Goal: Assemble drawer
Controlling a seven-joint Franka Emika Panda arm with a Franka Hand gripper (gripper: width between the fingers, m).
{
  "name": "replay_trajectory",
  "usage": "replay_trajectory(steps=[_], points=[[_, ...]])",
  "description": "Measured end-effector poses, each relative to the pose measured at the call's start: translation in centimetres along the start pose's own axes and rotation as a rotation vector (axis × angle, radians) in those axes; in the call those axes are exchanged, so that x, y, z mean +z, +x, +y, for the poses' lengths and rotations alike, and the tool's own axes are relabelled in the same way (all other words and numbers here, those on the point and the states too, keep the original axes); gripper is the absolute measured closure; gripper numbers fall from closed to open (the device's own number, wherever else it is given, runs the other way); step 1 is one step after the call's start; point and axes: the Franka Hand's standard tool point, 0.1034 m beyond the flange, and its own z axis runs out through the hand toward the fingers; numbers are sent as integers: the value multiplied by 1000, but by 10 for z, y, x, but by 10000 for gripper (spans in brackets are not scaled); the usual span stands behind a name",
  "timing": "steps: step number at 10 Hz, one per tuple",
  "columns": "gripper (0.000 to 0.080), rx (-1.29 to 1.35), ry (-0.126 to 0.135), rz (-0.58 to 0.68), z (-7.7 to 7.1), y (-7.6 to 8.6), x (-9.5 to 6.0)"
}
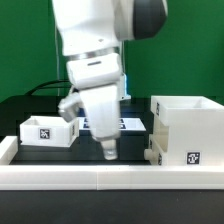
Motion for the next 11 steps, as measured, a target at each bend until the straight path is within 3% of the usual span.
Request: replay_trajectory(steps=[2, 5, 11], points=[[150, 25, -1, -12, -14, -6, -7], [150, 88, -51, -45, -45, -13, -17], [150, 263, -54, -40, -47, -15, -17]])
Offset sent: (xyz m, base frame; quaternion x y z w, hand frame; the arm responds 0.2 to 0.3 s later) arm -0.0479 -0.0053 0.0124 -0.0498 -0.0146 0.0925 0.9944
